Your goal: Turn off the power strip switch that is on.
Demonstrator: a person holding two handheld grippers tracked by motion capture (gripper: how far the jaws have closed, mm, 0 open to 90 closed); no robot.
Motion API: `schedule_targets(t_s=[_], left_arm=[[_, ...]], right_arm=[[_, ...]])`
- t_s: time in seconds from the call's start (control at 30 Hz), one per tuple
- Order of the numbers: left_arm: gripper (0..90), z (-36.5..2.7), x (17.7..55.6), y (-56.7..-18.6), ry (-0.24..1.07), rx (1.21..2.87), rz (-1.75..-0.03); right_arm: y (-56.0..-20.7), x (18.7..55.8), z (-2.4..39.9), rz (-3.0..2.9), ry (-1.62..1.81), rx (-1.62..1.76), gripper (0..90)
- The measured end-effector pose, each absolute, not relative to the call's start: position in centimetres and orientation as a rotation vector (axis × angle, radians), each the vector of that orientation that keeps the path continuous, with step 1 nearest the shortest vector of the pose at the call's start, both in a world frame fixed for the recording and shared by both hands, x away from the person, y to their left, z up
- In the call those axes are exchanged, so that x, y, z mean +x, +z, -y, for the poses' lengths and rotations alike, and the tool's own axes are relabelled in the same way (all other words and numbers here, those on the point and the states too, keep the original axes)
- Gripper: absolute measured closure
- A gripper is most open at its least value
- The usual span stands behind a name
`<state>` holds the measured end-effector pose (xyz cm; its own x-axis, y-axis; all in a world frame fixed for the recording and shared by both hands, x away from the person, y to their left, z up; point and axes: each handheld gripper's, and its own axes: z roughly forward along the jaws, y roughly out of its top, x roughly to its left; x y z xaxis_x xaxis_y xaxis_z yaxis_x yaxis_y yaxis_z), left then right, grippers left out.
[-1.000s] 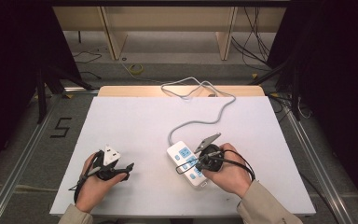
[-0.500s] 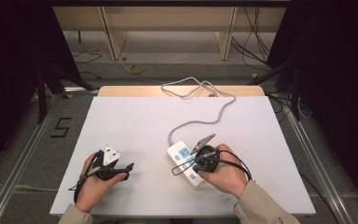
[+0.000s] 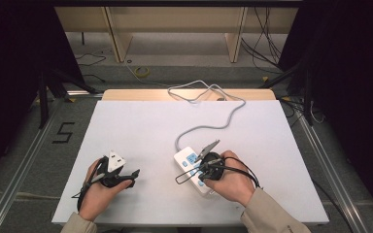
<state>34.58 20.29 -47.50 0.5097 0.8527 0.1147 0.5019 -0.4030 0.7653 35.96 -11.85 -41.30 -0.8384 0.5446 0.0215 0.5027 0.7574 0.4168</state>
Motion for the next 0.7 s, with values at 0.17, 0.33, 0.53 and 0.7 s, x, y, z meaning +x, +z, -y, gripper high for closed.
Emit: schedule_targets(t_s=[0.17, 0.33, 0.53, 0.7], left_arm=[[26.8, -20.32, 34.58, -47.49, 0.662, 2.074, -1.102], [26.8, -20.39, 34.57, -47.41, 0.665, 2.074, -1.102], [26.8, -20.26, 34.53, -47.39, 0.666, 2.073, -1.100], [26.8, -20.32, 34.57, -47.45, 0.663, 2.073, -1.102]], right_arm=[[-41.27, 35.97, 11.43, -2.859, 0.625, 0.843, 90.0], [-41.24, 36.00, 11.25, -2.865, 0.619, 0.844, 90.0], [-41.31, 35.91, 11.25, -2.866, 0.614, 0.853, 90.0], [-41.29, 35.97, 10.97, -2.875, 0.606, 0.863, 90.0]])
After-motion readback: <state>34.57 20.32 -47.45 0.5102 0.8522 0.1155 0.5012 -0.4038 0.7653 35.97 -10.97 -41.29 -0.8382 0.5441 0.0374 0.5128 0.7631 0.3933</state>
